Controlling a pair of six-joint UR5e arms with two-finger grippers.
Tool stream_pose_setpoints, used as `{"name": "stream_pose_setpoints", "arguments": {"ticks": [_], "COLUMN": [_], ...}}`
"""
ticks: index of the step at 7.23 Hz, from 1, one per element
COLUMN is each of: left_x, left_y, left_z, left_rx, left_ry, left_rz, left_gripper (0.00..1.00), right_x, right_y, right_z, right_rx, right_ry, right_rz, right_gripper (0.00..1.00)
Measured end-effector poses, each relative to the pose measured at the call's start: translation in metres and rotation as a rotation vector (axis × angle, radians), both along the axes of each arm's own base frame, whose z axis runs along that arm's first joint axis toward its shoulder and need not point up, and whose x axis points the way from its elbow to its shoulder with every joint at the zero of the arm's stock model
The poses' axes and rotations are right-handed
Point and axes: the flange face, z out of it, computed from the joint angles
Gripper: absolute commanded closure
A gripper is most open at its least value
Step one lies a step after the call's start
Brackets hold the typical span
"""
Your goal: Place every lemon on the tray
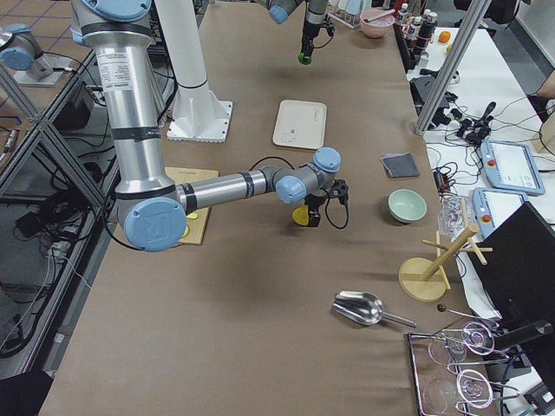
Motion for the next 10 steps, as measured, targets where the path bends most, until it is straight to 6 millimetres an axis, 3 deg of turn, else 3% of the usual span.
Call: {"name": "stream_pose_setpoints", "arguments": {"ticks": [1, 2, 3, 4, 6, 7, 8, 9, 10], "left_x": [0.030, 0.061, 0.092, 0.120, 0.166, 0.185, 0.200, 0.211, 0.218], "left_y": [0.007, 0.016, 0.025, 0.034, 0.035, 0.028, 0.023, 0.022, 0.022], "left_z": [-0.033, -0.056, -0.075, -0.085, -0.093, -0.094, -0.091, -0.086, -0.082], "left_rx": [-0.021, -0.043, -0.062, -0.083, -0.123, -0.133, -0.144, -0.157, -0.166], "left_ry": [-0.014, -0.027, -0.036, -0.032, -0.027, -0.034, -0.035, -0.034, -0.036], "left_rz": [-0.014, -0.033, -0.063, -0.104, -0.163, -0.185, -0.202, -0.215, -0.221], "left_gripper": [1.00, 1.00, 1.00, 1.00, 1.00, 1.00, 0.78, 0.29, 0.02], "right_x": [-0.001, -0.001, -0.001, 0.000, 0.011, 0.019, 0.023, 0.022, 0.015], "right_y": [0.002, 0.003, 0.005, 0.005, -0.003, -0.015, -0.028, -0.039, -0.050], "right_z": [0.000, 0.001, 0.003, 0.006, 0.000, -0.016, -0.037, -0.059, -0.085], "right_rx": [-0.023, -0.042, -0.052, -0.056, -0.065, -0.071, -0.072, -0.066, -0.068], "right_ry": [-0.014, -0.019, -0.017, -0.013, -0.014, -0.026, -0.043, -0.062, -0.083], "right_rz": [-0.010, -0.017, -0.022, -0.023, -0.003, 0.017, 0.034, 0.049, 0.075], "right_gripper": [0.17, 0.59, 0.91, 1.00, 1.00, 1.00, 1.00, 1.00, 1.00]}}
